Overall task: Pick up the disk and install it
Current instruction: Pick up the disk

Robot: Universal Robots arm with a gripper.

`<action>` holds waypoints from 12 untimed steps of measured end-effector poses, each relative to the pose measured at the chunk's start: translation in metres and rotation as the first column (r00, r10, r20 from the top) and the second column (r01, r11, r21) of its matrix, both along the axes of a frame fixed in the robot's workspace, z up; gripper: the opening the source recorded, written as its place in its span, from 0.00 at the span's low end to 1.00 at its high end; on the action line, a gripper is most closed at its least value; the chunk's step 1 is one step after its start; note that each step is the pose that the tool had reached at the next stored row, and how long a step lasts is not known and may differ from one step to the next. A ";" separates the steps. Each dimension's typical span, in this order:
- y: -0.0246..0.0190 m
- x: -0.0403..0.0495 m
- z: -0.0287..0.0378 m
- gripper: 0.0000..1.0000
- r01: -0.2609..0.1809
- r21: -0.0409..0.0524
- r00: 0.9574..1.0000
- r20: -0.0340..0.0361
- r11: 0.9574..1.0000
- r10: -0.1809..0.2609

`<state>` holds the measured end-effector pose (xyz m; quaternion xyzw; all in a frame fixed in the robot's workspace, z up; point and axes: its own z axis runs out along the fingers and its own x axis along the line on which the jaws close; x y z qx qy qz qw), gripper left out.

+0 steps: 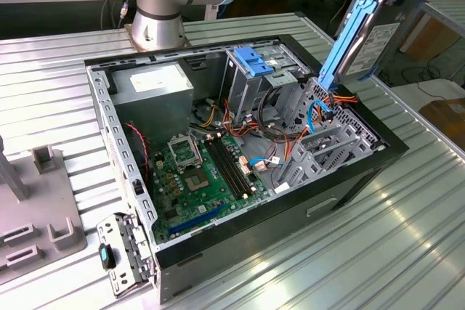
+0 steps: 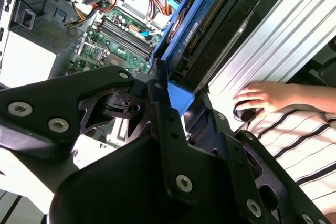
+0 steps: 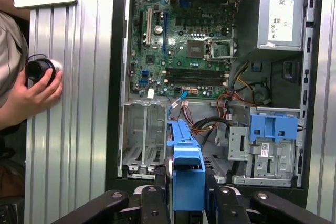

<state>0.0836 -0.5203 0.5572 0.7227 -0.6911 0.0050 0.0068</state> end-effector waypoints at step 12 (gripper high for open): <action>0.0000 0.0043 0.0000 0.36 0.000 0.000 1.000 0.000 1.000 0.000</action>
